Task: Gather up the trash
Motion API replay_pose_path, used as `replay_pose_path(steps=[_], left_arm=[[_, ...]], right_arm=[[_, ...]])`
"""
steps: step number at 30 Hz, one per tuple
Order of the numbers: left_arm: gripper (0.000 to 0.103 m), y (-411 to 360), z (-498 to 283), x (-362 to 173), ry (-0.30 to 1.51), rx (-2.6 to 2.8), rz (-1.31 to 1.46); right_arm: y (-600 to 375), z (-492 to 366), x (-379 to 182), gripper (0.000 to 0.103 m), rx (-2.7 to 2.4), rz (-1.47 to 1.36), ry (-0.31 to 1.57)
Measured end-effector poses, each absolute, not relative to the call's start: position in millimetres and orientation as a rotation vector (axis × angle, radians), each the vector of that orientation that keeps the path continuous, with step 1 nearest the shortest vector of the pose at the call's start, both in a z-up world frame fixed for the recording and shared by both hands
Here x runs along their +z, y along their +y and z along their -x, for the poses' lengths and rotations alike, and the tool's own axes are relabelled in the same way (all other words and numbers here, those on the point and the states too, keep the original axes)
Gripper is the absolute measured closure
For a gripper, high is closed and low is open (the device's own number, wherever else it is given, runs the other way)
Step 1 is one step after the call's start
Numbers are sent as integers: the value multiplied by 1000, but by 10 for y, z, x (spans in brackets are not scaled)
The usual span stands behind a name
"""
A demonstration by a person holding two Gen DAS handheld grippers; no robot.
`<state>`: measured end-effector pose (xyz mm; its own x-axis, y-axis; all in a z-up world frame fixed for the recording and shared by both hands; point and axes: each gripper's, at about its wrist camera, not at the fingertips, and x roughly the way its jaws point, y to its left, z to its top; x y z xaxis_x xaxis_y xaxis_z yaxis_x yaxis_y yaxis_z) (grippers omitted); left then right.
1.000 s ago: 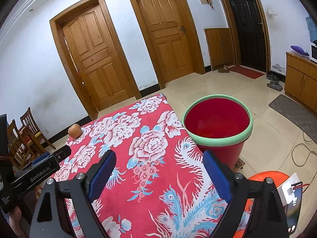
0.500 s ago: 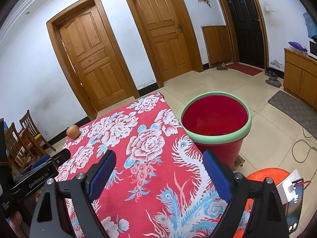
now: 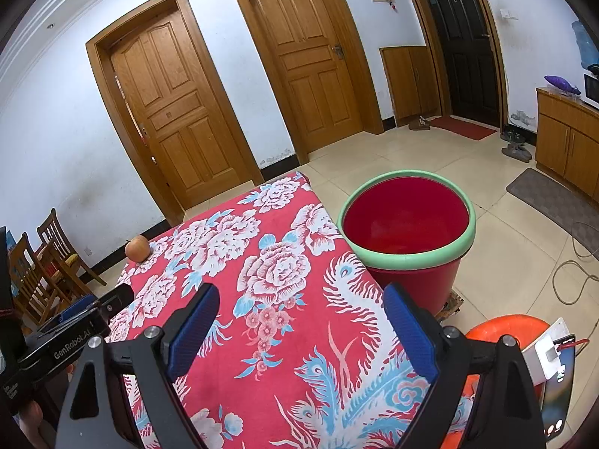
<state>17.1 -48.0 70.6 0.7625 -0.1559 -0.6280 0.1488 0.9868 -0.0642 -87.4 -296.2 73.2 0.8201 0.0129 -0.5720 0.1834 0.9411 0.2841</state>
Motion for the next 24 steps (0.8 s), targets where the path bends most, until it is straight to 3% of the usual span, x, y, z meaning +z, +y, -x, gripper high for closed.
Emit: replay_pose_path(steps=[24], left_arm=[[22, -470, -175, 712, 684, -164, 13]], right_arm=[[-2962, 870, 705, 12, -87, -343, 610]])
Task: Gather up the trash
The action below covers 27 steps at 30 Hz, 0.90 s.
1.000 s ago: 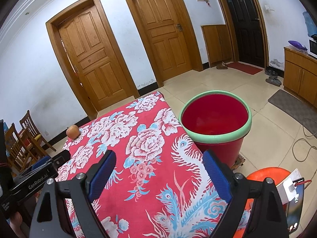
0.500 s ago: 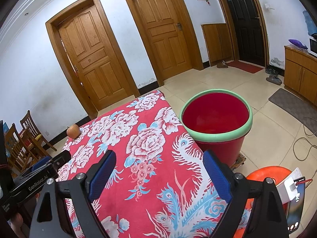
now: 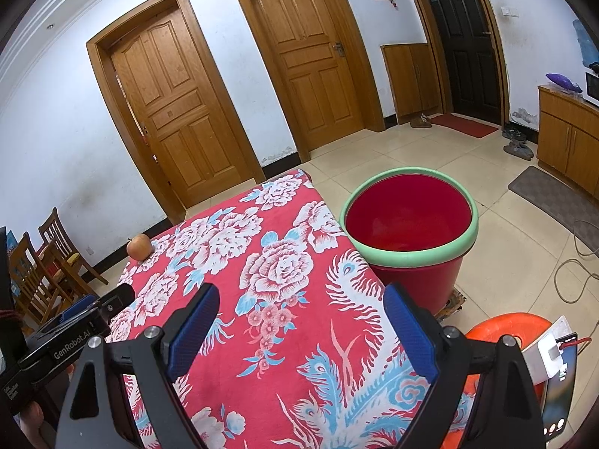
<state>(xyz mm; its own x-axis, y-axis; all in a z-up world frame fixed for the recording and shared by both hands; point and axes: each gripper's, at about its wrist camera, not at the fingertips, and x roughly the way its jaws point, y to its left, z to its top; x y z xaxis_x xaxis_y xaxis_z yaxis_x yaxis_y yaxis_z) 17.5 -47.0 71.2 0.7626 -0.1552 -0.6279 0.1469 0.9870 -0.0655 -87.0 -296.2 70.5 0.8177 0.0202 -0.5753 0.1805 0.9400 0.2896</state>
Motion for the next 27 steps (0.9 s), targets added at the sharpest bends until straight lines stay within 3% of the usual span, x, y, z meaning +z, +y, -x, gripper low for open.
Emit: replay_pose_path(steps=[27], left_arm=[[22, -471, -161, 702, 686, -163, 15]], right_arm=[[-2930, 868, 688, 12, -83, -347, 611]])
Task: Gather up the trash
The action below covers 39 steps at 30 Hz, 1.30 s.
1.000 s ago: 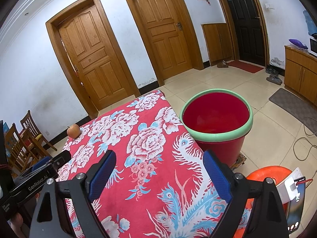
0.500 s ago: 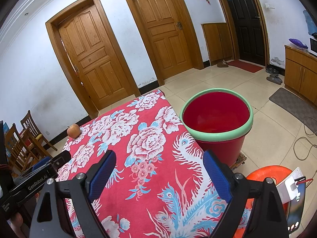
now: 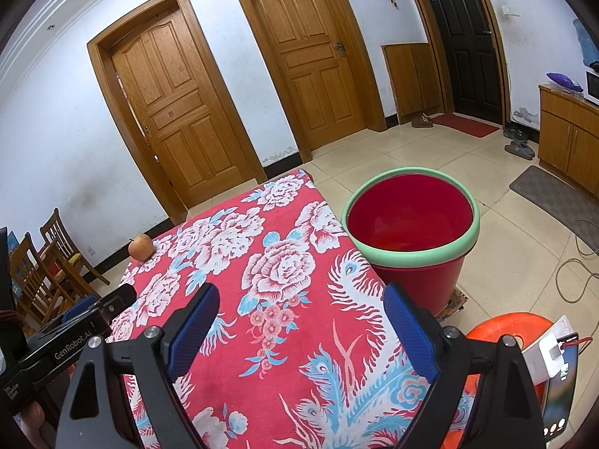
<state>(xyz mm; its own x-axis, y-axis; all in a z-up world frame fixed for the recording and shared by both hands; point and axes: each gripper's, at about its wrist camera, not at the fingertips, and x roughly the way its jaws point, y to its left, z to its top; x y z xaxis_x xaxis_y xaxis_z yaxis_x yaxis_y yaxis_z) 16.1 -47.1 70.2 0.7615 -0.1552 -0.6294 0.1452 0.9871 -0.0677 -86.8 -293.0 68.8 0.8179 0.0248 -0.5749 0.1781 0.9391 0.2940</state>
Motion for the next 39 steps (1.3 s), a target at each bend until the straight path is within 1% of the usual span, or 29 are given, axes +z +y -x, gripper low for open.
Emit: replay_pose_path(steps=[39], left_arm=[[22, -477, -132, 706, 689, -166, 16]], right_arm=[[-2934, 857, 698, 12, -82, -350, 611]])
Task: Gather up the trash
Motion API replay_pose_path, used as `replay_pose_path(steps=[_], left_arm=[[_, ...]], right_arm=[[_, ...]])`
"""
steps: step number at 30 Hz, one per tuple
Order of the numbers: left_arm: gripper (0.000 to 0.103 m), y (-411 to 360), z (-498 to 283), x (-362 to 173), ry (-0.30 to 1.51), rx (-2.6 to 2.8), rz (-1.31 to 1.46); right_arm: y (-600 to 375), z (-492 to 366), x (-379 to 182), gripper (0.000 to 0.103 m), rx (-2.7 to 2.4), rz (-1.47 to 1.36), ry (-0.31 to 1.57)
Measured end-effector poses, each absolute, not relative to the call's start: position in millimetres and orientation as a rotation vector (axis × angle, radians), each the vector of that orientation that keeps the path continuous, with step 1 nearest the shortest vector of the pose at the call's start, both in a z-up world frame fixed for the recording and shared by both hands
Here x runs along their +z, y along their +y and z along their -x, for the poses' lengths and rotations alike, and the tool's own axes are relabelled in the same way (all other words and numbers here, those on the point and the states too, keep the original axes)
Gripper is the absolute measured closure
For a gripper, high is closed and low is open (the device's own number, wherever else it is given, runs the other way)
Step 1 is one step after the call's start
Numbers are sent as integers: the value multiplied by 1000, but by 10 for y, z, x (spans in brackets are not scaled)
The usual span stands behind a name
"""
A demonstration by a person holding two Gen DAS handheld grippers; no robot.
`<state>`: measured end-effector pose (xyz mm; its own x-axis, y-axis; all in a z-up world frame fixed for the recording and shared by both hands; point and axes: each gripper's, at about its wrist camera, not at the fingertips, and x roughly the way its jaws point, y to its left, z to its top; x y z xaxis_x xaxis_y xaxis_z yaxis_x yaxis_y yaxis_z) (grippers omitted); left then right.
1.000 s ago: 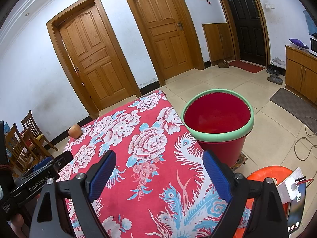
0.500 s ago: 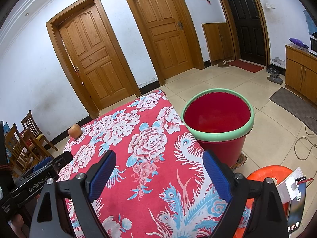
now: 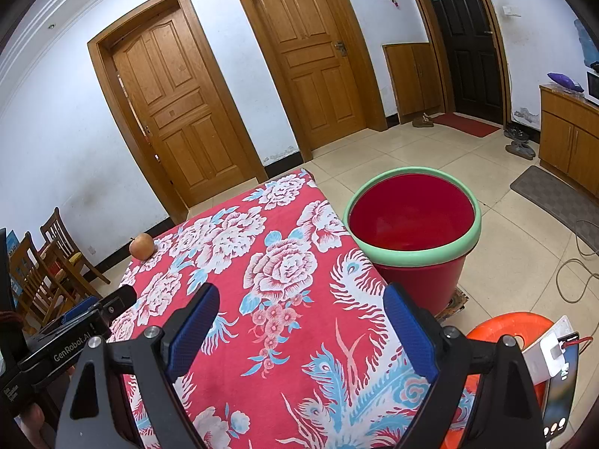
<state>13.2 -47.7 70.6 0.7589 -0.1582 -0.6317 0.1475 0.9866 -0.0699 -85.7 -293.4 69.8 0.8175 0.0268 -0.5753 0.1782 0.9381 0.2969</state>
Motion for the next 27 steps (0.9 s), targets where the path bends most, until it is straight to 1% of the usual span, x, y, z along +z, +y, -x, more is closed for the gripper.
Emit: replay_pose_path(steps=[27], left_arm=[[22, -445, -118, 706, 693, -164, 20]], right_arm=[[-2924, 863, 703, 12, -83, -350, 613]])
